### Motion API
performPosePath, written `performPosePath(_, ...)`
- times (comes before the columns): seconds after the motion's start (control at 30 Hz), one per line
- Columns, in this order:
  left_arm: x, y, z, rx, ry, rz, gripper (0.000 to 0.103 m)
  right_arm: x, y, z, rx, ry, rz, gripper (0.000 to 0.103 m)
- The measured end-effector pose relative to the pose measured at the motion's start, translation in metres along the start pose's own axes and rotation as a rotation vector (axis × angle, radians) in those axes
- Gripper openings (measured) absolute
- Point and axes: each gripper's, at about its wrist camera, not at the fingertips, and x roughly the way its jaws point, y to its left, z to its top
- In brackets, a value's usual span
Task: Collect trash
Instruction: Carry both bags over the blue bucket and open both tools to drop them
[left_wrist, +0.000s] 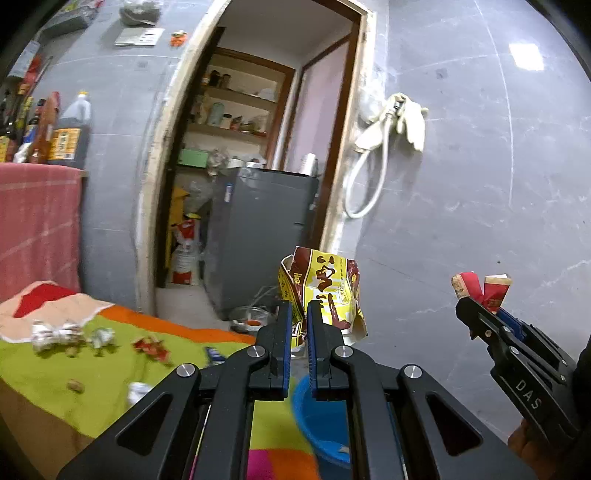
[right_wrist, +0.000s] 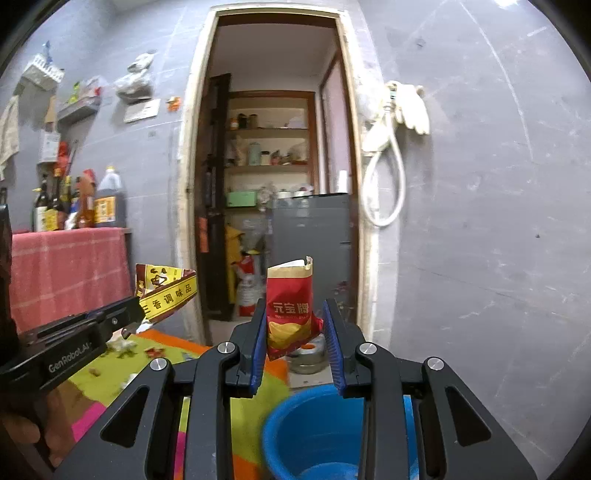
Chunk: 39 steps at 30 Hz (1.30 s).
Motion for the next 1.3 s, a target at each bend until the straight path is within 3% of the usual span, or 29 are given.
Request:
performPosePath(0.3,0.046,-0.023,-0.014,0.028,0.049,-0.030,0.005,0.016,-0.042,-0.022,0.060,0.025,-0.064,0.027)
performPosePath(0.87,0.116,-0.024,-0.053,-0.024,0.332,-0.073,0.006,0.052,-0.064,-0.067,0.139,0.210,-0.113,0.029)
performPosePath(1.13,0.136,-0.017,-0.067,-0.061,0.428,-0.088,0.006,0.067,-0.074,-0.079,0.188,0.274,-0.111,0.034)
performPosePath(1.3,0.139,-0.017,-0.071,-0.063,0.446,-0.098,0.018,0.069,-0.078,-0.083,0.202,0.287,-0.119,0.038)
